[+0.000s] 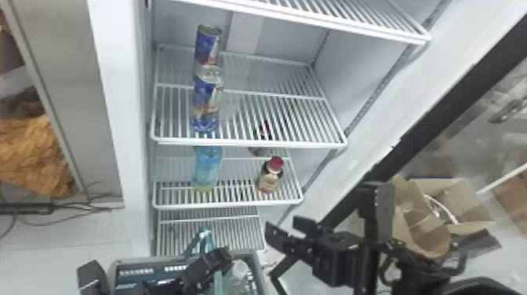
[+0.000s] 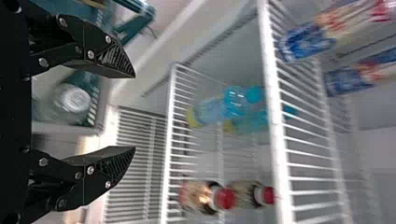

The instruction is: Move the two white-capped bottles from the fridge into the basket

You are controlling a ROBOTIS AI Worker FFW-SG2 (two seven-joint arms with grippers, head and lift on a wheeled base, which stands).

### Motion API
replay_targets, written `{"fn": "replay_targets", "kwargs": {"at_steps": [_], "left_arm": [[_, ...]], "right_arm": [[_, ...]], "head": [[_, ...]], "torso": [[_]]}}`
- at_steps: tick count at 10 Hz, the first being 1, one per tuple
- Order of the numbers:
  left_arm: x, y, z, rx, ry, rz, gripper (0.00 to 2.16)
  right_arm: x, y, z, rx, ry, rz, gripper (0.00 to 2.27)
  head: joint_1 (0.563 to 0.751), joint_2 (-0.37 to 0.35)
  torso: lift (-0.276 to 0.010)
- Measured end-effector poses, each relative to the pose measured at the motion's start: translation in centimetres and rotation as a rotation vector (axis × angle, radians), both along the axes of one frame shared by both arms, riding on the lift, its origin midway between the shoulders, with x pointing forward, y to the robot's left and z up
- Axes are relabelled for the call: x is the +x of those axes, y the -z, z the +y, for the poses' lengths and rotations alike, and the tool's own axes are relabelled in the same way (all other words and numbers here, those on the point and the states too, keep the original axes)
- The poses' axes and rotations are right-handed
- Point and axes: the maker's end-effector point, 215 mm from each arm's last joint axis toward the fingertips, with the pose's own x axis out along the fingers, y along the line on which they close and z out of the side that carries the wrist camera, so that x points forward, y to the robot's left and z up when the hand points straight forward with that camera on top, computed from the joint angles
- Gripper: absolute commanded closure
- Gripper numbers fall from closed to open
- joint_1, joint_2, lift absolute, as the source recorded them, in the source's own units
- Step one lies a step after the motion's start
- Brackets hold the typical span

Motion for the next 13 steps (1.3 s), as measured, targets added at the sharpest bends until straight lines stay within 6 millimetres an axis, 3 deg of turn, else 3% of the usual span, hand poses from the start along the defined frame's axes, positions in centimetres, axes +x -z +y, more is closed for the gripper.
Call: {"fn": "replay_targets", "kwargs": {"at_steps": [4, 6, 9, 13], "left_arm": [[-0.1, 0.0, -0.1, 0.0, 0.004, 0.0, 1.16], [-0.2, 0.0, -0.1, 0.001, 0.007, 0.0, 1.16], [-0.2, 0.1, -0.1, 0.003, 0.007, 0.0, 1.16], [-0.2, 0.3, 0.0, 0.005, 0.001, 0.004, 1.16]], "right_arm": [[5.2, -7.2, 0.5, 0.022, 0.027, -0.392, 0.5], [6.7, -10.1, 0.5, 0.057, 0.052, -0.581, 0.5], [6.5, -11.6, -0.1, 0.055, 0.152, -0.691, 0.5], [5.6, -11.4, -1.7, 0.015, 0.219, -0.693, 0.5]], "head": [[0.695, -0.35], [0.695, -0.35], [0.695, -0.35], [0.695, -0.35]], "torso": [[0.0], [0.0], [0.0], [0.0]]}}
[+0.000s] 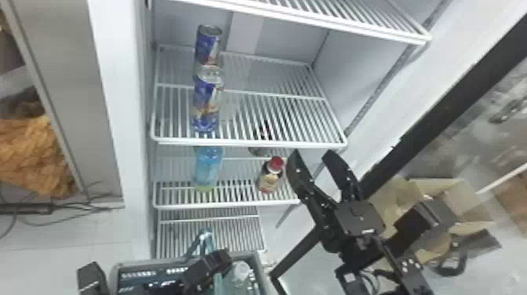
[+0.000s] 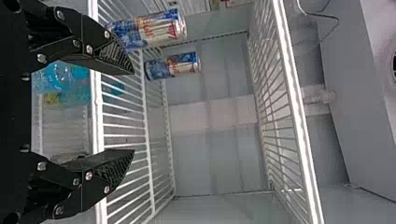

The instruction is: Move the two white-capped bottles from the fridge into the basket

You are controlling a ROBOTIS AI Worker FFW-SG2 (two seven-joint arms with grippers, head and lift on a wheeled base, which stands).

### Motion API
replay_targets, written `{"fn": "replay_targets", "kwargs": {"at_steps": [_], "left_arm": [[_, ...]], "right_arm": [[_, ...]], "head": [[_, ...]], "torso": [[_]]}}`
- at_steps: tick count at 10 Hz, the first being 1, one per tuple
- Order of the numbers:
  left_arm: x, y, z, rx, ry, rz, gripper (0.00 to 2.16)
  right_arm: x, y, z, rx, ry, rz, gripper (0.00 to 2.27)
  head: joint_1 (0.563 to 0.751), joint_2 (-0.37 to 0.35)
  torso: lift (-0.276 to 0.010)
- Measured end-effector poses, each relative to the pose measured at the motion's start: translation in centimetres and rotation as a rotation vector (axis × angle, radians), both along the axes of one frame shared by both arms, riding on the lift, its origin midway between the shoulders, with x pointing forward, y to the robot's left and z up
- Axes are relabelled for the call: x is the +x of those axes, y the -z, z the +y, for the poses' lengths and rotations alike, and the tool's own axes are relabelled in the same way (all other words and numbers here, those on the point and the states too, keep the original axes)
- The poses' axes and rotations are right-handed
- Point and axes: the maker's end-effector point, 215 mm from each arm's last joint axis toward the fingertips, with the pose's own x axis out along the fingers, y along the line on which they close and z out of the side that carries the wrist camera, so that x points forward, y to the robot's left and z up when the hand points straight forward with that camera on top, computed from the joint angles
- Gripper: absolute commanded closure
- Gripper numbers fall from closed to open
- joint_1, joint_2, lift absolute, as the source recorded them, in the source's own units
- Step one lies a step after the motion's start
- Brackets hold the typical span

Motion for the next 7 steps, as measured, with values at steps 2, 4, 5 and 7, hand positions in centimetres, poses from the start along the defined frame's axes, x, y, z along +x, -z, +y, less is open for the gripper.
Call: {"fn": "replay_targets", "kwargs": {"at_steps": [2, 4, 5, 7], "left_arm": [[-0.04, 0.03, 0.01, -0.001, -0.001, 0.001, 1.16], [-0.09, 0.02, -0.03, -0.002, 0.0, 0.002, 1.16], [-0.05, 0.03, 0.03, -0.002, -0.002, 0.002, 1.16], [0.03, 0.06, 0.14, -0.002, -0.007, 0.004, 1.16]], "right_arm": [[-0.06, -0.25, 0.0, -0.001, 0.001, -0.004, 0.5], [-0.14, -0.37, -0.04, -0.003, 0.003, -0.004, 0.5], [-0.16, -0.4, -0.04, -0.004, 0.003, -0.004, 0.5], [-0.17, -0.41, -0.02, -0.007, 0.003, -0.004, 0.5]], "head": [[0.695, -0.35], [0.695, -0.35], [0.695, -0.35], [0.695, -0.35]], "torso": [[0.0], [0.0], [0.0], [0.0]]}}
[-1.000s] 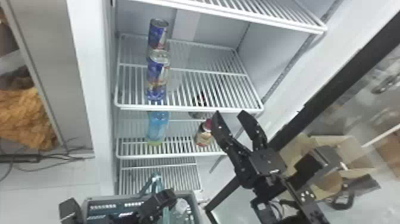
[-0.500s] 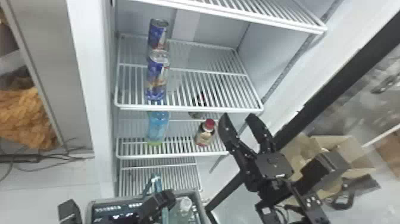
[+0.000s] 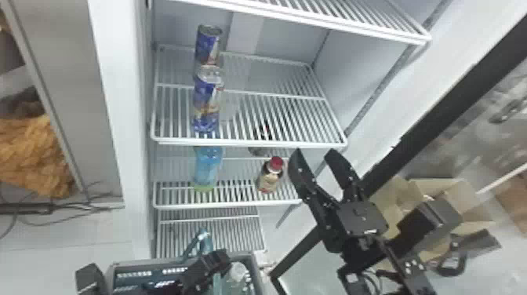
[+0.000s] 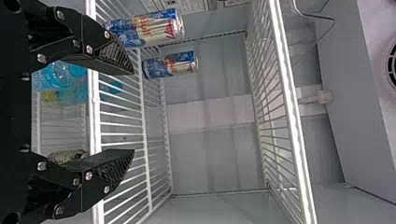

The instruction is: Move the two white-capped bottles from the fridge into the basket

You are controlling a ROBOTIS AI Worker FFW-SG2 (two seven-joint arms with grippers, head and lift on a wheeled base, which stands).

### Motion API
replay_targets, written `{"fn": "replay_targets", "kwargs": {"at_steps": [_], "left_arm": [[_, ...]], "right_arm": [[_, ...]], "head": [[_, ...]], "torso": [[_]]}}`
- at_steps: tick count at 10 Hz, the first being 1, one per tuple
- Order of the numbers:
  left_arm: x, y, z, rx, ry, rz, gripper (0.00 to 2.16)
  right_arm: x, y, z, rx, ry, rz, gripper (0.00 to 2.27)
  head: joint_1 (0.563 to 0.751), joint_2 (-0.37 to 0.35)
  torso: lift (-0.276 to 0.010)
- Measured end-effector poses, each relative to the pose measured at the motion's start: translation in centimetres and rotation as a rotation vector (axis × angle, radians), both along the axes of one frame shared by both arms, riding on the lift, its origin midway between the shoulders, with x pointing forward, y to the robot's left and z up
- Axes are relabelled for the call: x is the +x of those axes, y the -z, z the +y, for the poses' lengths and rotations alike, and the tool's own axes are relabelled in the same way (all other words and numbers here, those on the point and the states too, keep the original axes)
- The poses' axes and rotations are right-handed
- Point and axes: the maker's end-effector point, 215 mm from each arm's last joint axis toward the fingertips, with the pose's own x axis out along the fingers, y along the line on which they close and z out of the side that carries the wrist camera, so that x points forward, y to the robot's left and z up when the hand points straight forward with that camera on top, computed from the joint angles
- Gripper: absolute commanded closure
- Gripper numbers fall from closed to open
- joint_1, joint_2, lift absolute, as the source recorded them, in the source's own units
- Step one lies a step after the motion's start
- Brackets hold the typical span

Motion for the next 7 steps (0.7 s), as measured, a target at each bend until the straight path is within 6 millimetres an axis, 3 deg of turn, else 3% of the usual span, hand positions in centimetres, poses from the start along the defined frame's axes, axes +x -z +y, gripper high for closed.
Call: {"fn": "replay_targets", "kwargs": {"at_steps": [7], "left_arm": [[0.1, -0.18, -0.2, -0.001, 0.005, -0.007, 1.16]], "right_arm": [[0.06, -0.07, 0.34, 0.002, -0.007, -0.002, 0.51]], "head": [[0.695, -0.35]], "torso": [[0.0]]}}
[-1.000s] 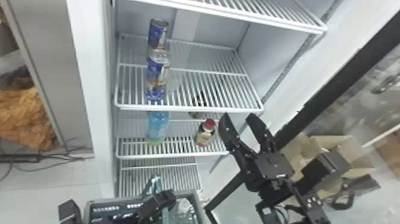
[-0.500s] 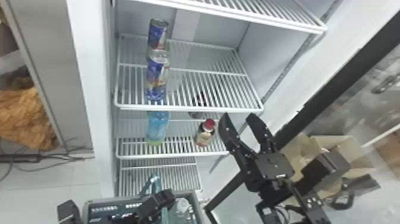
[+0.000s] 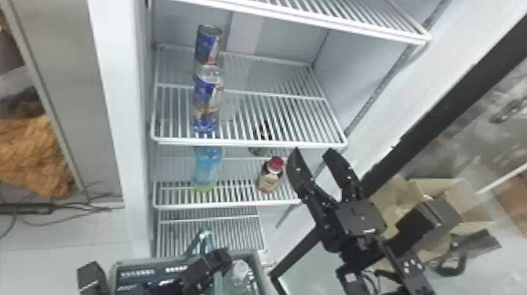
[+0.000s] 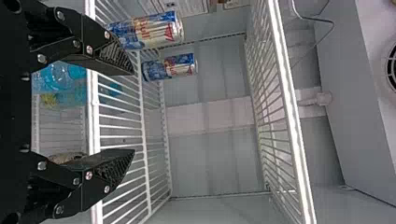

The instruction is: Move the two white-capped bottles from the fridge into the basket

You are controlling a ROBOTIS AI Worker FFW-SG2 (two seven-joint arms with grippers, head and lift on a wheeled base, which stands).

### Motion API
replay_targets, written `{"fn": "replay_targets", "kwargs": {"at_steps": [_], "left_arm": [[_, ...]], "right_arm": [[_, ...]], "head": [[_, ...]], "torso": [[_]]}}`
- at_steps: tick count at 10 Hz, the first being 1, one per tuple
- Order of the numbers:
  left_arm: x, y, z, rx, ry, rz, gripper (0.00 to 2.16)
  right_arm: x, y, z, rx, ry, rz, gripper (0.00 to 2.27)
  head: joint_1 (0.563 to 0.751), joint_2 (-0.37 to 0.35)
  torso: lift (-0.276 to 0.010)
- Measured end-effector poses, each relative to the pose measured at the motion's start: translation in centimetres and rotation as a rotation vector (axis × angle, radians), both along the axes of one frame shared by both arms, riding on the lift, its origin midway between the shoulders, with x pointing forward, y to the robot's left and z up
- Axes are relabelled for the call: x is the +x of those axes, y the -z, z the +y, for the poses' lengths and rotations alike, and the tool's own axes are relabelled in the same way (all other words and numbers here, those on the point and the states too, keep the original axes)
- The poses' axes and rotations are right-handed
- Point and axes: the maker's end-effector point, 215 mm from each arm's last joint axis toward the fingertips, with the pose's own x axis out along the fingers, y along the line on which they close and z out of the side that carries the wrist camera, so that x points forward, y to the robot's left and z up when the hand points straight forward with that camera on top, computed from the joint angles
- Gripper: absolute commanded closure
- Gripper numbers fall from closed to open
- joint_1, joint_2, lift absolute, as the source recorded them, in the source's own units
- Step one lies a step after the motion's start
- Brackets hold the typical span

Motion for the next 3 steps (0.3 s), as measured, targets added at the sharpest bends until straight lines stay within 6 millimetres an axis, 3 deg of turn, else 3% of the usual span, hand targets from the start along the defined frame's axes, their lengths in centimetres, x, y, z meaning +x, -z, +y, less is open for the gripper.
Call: {"fn": "replay_targets", "kwargs": {"at_steps": [3], "left_arm": [[-0.14, 0.0, -0.1, -0.001, 0.004, 0.002, 1.16]], "right_arm": [[-0.01, 0.12, 0.0, 0.001, -0.001, 0.002, 0.51]], "head": [[0.695, -0.35]], "torso": [[0.0]]}}
